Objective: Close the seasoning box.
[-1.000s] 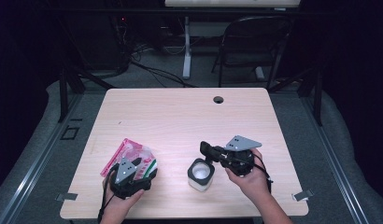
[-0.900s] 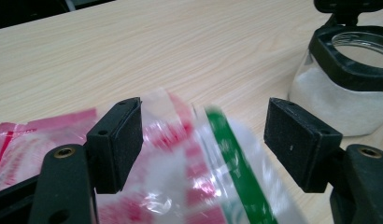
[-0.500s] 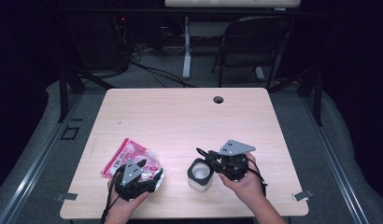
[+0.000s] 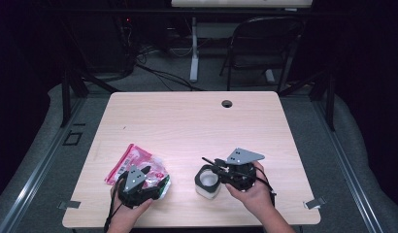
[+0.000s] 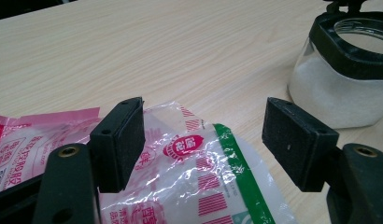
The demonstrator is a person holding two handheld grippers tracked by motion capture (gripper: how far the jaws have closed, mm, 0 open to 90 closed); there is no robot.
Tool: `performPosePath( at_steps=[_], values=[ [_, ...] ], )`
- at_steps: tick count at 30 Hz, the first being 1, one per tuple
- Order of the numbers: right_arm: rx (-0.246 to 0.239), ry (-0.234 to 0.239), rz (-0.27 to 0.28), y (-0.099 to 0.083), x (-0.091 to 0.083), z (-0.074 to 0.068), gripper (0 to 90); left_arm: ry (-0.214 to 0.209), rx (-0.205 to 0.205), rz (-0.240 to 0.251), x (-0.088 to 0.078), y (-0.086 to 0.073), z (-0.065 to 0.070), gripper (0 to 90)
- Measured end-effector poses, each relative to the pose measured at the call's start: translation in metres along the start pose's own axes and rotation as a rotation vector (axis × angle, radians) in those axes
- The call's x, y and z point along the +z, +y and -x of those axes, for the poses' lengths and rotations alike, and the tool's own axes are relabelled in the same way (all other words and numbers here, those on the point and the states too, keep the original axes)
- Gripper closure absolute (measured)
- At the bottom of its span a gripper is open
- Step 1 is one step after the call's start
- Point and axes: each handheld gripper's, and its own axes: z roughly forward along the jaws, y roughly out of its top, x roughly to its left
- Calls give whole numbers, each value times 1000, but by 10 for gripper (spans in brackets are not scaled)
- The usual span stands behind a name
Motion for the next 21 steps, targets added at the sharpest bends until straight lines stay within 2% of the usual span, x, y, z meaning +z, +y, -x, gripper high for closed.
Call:
performPosePath(
  at_steps=[15,21],
  values=[
    [-3,26,-3,-6,6,-6,608,8,-13,3,-1,-1,-4,302],
    [-8,21,-3,-8,9,-8,582,10,-15,4,-1,-1,-4,303]
  ],
)
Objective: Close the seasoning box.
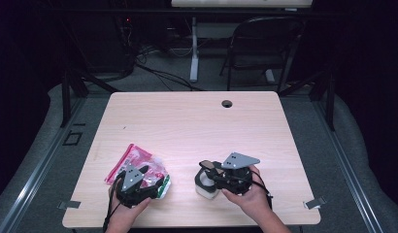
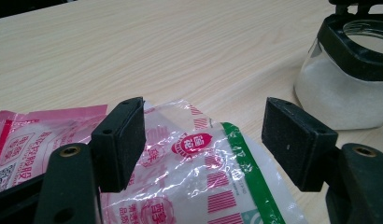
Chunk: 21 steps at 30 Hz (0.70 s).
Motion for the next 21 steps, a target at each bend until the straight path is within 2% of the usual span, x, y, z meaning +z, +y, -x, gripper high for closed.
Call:
performPosePath(
  at_steps=[21],
  values=[
    [-4,4,4,-5,4,-4,525,7,-4,4,-1,0,-2,303]
  ],
)
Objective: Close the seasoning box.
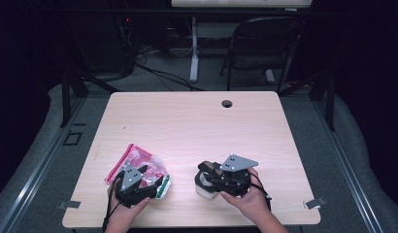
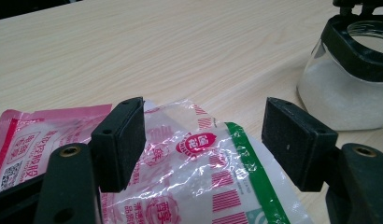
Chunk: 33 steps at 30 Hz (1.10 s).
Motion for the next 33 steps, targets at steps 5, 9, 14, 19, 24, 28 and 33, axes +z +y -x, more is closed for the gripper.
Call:
performPosePath(
  at_steps=[5,9,14,19,24,28,33],
  values=[
    [-5,0,-2,-1,1,-1,518,2,-2,0,-1,0,-1,303],
    [-5,0,0,-1,1,-2,512,3,-3,-1,-1,0,-1,303],
    [-14,0,-5,-1,2,-3,505,6,-4,0,0,0,-2,303],
    [-26,-5,-11,-2,2,-5,500,7,-3,-2,-1,0,-2,303],
    [-32,-7,-13,-2,3,-6,490,7,-5,1,-1,-1,-2,302],
    [-35,-9,-13,-3,3,-8,486,7,-5,1,0,-1,-2,303],
    [-40,-11,-17,-3,4,-10,476,9,-5,-1,-1,-1,-3,303]
  ],
)
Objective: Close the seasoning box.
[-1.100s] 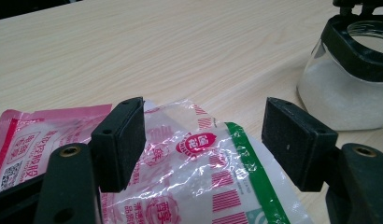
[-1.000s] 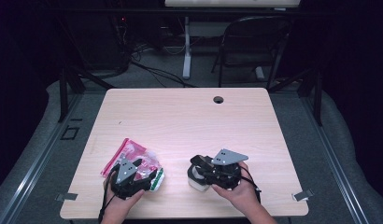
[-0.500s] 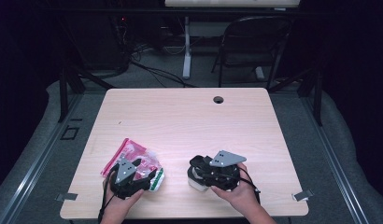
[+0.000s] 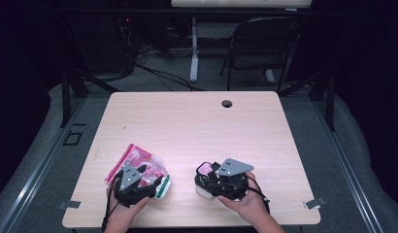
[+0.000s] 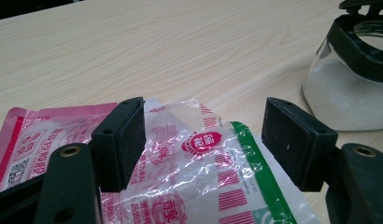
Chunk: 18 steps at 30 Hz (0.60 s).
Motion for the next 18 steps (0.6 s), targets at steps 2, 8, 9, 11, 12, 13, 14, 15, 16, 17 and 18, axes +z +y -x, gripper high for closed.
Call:
performPosePath(
  at_steps=[2,8,9,11,12,13,14,15,16,17,18],
  values=[
    [1,10,-1,0,0,-1,463,0,2,0,0,0,0,303],
    [-2,13,-2,-1,1,-3,451,1,1,-1,0,0,0,307],
    [1,14,-2,-1,1,-3,451,0,1,0,0,0,0,307],
    [7,16,1,-1,1,-3,451,0,0,1,0,0,0,307],
    [9,19,3,-1,1,-2,451,1,0,2,0,0,0,307],
    [10,18,2,-1,1,-2,450,1,0,2,0,0,0,308],
    [10,18,2,-1,1,-2,450,1,0,1,0,0,0,307],
    [14,21,4,-1,1,-2,450,1,0,1,0,0,0,307],
    [12,22,1,-1,1,-2,450,1,0,0,0,0,-1,308],
    [13,22,2,-1,1,-2,450,1,0,1,0,0,0,307],
    [14,23,1,-1,1,-1,450,1,-1,2,0,0,0,307]
  ],
)
